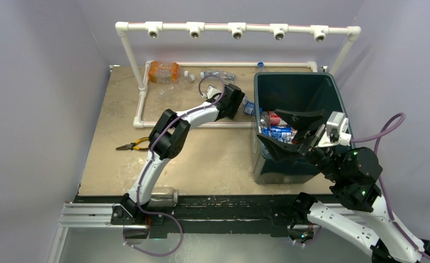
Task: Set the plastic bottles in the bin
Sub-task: Pick up the plastic bottle at the center of the board.
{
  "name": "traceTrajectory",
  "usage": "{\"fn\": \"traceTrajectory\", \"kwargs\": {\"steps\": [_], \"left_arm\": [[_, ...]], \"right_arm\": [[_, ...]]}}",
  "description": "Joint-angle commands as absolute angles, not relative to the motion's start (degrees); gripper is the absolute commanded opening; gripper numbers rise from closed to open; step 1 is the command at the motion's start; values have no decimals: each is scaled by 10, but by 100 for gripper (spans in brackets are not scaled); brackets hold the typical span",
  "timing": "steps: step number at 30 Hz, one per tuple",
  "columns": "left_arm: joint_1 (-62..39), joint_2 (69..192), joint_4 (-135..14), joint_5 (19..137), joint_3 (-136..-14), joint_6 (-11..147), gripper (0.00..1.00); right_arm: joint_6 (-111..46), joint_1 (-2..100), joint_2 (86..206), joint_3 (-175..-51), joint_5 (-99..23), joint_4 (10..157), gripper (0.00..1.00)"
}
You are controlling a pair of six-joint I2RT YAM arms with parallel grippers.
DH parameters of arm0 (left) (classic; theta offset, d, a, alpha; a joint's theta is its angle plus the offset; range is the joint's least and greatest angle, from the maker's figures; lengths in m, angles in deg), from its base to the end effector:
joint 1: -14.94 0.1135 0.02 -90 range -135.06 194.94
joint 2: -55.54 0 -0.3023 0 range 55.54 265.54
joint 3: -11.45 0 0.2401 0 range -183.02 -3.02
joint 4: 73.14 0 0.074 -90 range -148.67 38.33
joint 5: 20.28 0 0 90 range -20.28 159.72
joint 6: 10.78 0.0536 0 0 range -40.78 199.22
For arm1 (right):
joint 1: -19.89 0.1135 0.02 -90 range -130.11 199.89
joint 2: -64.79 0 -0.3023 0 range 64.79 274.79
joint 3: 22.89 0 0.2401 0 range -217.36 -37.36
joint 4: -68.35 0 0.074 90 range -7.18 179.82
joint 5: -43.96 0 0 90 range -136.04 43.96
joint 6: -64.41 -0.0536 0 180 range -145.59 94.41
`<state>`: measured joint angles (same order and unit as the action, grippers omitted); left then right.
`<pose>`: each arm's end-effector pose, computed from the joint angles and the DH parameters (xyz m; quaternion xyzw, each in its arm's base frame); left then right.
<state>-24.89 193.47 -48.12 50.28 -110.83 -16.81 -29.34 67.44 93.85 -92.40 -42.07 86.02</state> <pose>0.4492 -0.3514 0.1701 -0.4840 0.7570 -0.3235 0.2967 0.0351 0.0438 0.4655 -0.2331 0.5025 0.3776 0.7420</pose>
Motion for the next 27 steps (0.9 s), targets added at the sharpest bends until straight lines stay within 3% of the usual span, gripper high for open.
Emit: {"fn": "traceTrajectory", "kwargs": {"steps": [1, 7, 11, 21, 27], "left_arm": [[-251, 1966, -477, 518, -1100, -167, 75], [-250, 1947, -545, 520, -1049, -159, 53], [-248, 1915, -568, 507, -1013, -150, 43], [-215, 1690, -639, 449, -834, -101, 32], [-194, 1521, -578, 376, -776, -23, 27]], "right_arm": [[-281, 673, 933, -931, -435, 861, 88], [-278, 673, 933, -927, -439, 859, 88], [-279, 673, 935, -930, -438, 859, 88], [-291, 673, 942, -945, -429, 848, 88], [-303, 673, 951, -950, -424, 831, 88]]}}
